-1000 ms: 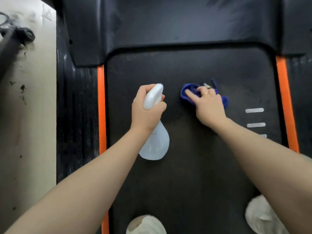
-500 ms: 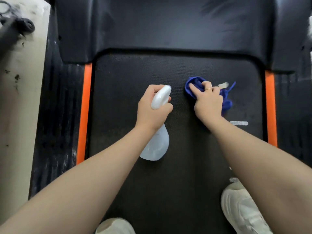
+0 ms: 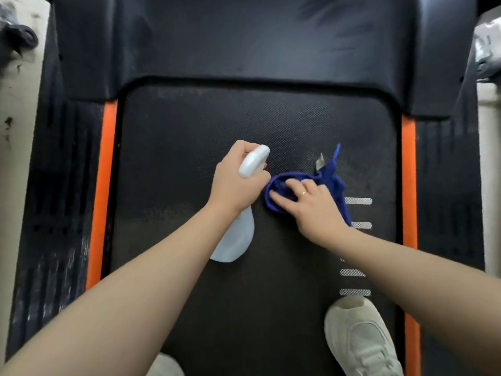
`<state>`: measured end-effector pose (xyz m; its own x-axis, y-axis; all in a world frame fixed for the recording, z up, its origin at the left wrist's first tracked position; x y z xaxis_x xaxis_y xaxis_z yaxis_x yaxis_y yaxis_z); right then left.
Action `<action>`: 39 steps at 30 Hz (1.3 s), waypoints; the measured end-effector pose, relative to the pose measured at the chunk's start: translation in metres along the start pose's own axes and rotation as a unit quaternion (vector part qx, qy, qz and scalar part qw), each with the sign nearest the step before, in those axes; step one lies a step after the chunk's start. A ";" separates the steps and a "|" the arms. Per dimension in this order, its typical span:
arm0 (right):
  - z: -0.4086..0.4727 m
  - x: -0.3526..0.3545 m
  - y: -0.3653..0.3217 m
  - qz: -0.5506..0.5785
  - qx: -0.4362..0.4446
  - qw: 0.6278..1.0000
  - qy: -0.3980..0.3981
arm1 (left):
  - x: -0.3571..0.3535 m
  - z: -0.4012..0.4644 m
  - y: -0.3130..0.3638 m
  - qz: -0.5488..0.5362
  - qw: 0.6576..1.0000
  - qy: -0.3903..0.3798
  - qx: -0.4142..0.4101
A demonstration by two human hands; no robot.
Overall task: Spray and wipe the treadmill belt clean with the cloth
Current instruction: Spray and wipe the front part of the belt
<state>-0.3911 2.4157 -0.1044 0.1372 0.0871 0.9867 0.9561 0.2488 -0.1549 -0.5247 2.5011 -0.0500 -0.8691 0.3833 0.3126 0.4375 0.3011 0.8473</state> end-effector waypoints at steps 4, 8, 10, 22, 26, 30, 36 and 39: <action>0.034 0.018 0.057 -0.022 -0.021 0.999 -0.029 | -0.008 -0.003 0.009 -0.063 0.998 0.016 0.000; 0.020 0.023 0.103 -0.005 -0.243 0.970 0.003 | -0.023 -0.006 0.012 -0.036 0.999 -0.008 0.000; -0.026 0.011 0.059 0.007 -0.138 0.990 0.019 | -0.030 -0.010 0.017 -0.015 1.000 -0.026 -0.005; -0.004 0.002 0.042 0.019 -0.077 0.995 0.066 | -0.037 0.000 0.015 0.004 0.999 0.040 0.012; -0.016 0.000 0.028 0.032 0.104 0.994 0.016 | -0.037 -0.007 0.014 -0.002 1.000 0.016 0.019; 0.026 0.019 0.094 0.051 -0.259 0.964 0.020 | -0.035 -0.010 0.009 -0.013 0.999 0.026 0.020; -0.028 0.000 0.018 0.027 0.131 0.991 0.005 | -0.031 -0.022 0.009 -0.015 0.997 0.066 0.023; 0.000 0.010 0.054 0.073 -0.023 0.997 0.000 | -0.044 -0.020 0.010 0.014 0.999 0.033 0.016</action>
<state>-0.3376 2.4300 -0.1028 0.2751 0.1185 0.9541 0.9369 0.1895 -0.2937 -0.4871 2.4696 -0.0461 -0.8687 0.3348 0.3650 0.4688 0.3183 0.8239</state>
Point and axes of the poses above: each hand's wrist, its own z-axis towards the middle knuckle, its own x-axis out of the back of the hand, y = z × x, the point moved 6 cm from there along z, towards the middle knuckle, and after that the axes turned 1 degree about y, right-handed, at the moved point
